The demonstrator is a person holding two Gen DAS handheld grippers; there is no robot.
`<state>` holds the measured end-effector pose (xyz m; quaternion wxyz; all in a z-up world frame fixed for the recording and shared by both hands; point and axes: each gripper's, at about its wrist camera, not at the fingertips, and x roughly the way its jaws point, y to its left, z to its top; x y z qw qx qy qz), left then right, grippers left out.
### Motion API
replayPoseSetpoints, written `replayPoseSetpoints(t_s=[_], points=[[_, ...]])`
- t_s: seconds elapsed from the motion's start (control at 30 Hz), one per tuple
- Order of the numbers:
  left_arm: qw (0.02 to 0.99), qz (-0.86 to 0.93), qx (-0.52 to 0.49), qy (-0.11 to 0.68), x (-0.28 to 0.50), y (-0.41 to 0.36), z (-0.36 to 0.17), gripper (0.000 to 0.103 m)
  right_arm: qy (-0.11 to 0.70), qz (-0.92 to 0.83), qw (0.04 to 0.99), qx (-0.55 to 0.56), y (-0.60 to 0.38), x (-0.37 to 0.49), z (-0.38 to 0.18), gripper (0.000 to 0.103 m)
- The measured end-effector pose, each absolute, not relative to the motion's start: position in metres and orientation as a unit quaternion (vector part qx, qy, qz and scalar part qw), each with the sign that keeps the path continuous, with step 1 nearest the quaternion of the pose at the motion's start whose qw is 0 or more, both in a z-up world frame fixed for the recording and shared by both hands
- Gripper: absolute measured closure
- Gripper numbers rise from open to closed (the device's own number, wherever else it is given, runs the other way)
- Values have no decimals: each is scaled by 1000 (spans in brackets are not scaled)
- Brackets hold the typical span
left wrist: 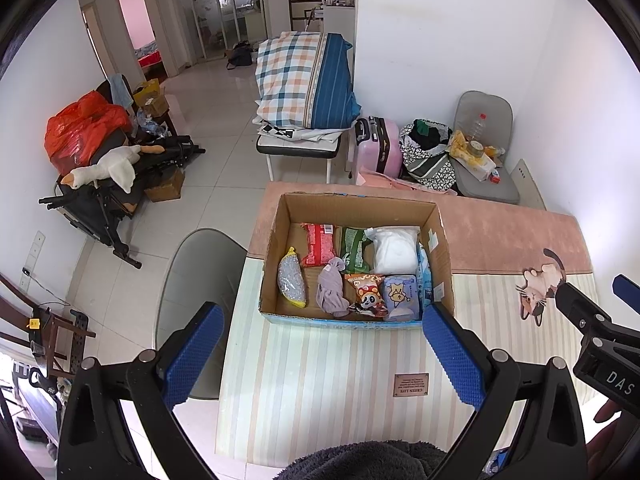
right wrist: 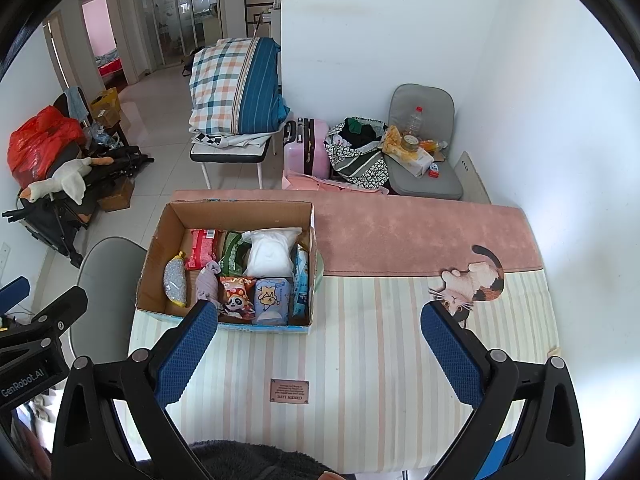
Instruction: Organize soft objects
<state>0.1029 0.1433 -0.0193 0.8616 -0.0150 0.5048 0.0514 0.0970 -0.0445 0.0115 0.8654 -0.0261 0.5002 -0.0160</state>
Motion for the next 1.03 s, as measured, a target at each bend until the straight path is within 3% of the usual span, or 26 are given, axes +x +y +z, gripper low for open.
replayPoseSetpoints(t_s=[1.03], points=[[863, 55, -19, 503, 104, 142, -17, 1, 499, -14, 866, -27, -45, 97, 15, 0]])
